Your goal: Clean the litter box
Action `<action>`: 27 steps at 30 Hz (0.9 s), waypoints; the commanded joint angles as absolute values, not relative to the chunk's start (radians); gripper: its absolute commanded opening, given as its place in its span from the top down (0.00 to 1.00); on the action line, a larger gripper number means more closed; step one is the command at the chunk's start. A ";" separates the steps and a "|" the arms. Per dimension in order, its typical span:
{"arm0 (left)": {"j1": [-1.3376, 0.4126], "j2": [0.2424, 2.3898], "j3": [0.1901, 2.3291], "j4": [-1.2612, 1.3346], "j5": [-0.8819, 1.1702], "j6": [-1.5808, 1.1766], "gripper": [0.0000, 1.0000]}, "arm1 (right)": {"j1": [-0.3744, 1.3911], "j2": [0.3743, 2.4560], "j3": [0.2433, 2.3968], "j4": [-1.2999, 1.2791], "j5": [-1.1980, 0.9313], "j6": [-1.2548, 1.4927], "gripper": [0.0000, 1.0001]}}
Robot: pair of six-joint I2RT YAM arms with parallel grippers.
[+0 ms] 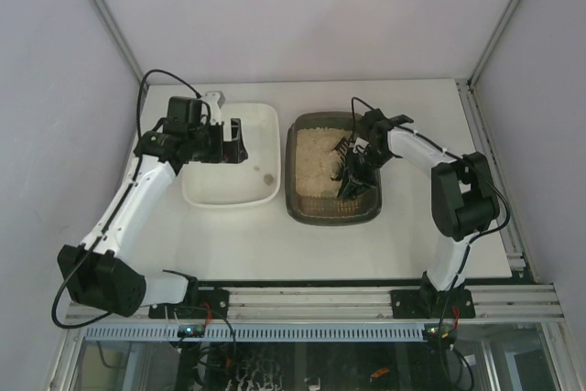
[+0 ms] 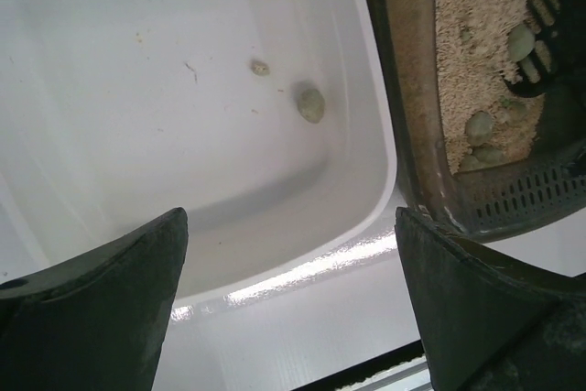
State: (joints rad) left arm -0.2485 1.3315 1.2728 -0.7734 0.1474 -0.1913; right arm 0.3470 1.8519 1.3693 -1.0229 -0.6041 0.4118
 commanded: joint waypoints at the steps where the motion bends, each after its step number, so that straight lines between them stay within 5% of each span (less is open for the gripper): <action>1: -0.253 1.238 1.235 -0.759 0.181 -0.172 0.02 | 0.334 1.787 1.332 -0.962 -0.713 0.424 1.00; 10: -0.253 1.228 1.258 -0.890 0.165 -0.111 0.02 | 0.323 1.715 1.241 -0.838 -0.752 0.442 1.00; 27: -0.253 1.017 1.112 -0.846 0.018 -0.062 0.01 | 0.319 1.634 0.939 -0.003 -0.868 0.729 1.00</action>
State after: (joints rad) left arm -0.2485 1.0531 1.1595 -0.8738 0.0639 -0.0959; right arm 0.3168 1.6547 0.9562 -0.2775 -0.8242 0.6884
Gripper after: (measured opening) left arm 0.987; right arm 0.143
